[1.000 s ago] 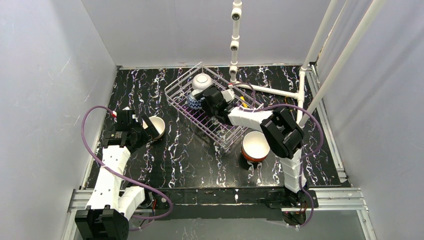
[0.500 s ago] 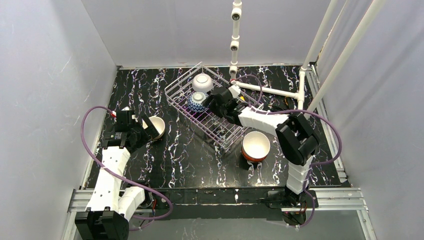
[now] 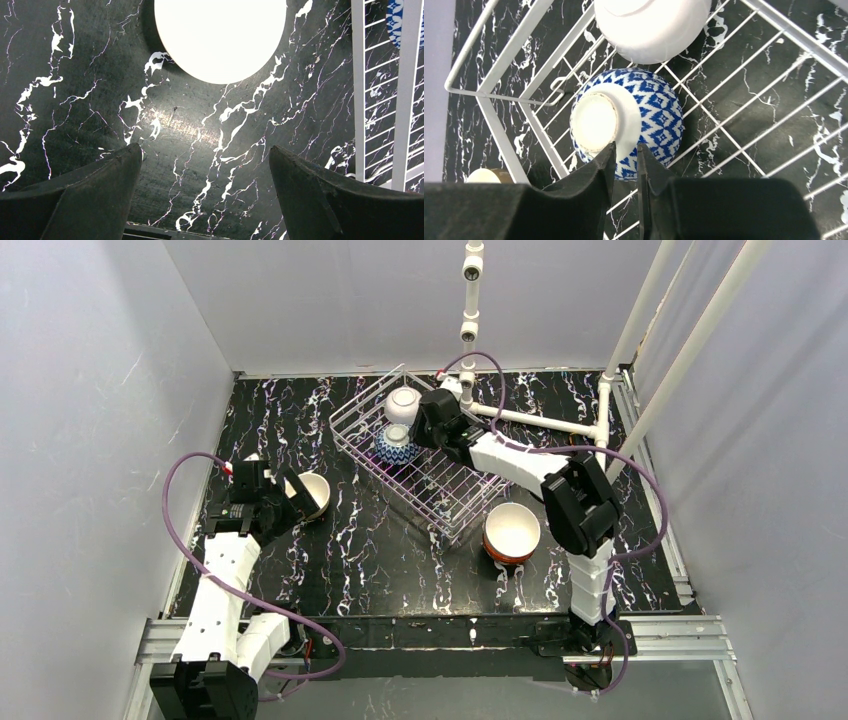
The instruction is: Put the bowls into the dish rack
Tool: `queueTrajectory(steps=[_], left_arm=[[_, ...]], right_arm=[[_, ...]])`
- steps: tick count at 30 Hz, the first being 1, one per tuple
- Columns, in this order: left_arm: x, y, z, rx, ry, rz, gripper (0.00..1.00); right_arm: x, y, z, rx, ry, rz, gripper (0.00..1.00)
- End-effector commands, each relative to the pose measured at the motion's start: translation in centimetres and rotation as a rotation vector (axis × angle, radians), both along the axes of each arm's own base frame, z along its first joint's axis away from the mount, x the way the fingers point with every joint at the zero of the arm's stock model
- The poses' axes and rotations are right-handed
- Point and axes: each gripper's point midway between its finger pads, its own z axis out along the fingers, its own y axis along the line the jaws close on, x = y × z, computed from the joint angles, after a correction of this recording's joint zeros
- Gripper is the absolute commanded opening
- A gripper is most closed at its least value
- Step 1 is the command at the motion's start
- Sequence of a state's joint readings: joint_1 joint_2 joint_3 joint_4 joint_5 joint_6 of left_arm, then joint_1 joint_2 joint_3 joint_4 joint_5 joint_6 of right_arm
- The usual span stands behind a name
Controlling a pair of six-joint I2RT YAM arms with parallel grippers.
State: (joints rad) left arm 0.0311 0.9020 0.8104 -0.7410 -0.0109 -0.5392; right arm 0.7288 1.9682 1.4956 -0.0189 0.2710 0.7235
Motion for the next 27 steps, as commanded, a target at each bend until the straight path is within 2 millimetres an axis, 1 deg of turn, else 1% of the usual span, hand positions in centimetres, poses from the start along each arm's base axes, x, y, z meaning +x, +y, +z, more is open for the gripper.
queueTrajectory(steps=[1, 5, 10, 15, 21, 27], left_arm=[[-0.5, 0.3, -0.5, 0.012, 0.035, 0.011, 0.97], [-0.7, 0.8, -0.7, 0.033, 0.053, 0.032, 0.97], [-0.9, 1.0, -1.0, 0.041, 0.073, 0.037, 0.97], [-1.0, 1.2, -1.1, 0.048, 0.086, 0.048, 0.97], [-1.0, 1.1, -1.4, 0.040, 0.102, 0.054, 0.97], [-0.5, 1.2, -1.5, 0.035, 0.109, 0.081, 0.96]], right_arm=[[0.2, 0.9, -0.7, -0.071, 0.015, 0.063, 0.29], [-0.1, 0.9, -1.4, -0.075, 0.016, 0.067, 0.27], [-0.8, 3.2, -2.0, -0.022, 0.020, 0.190, 0.25], [0.1, 5.3, -1.8, 0.037, -0.008, 0.233, 0.25], [1.8, 7.5, -0.6, 0.133, -0.060, 0.259, 0.27], [2.9, 8.7, -0.2, 0.175, -0.091, 0.262, 0.28]])
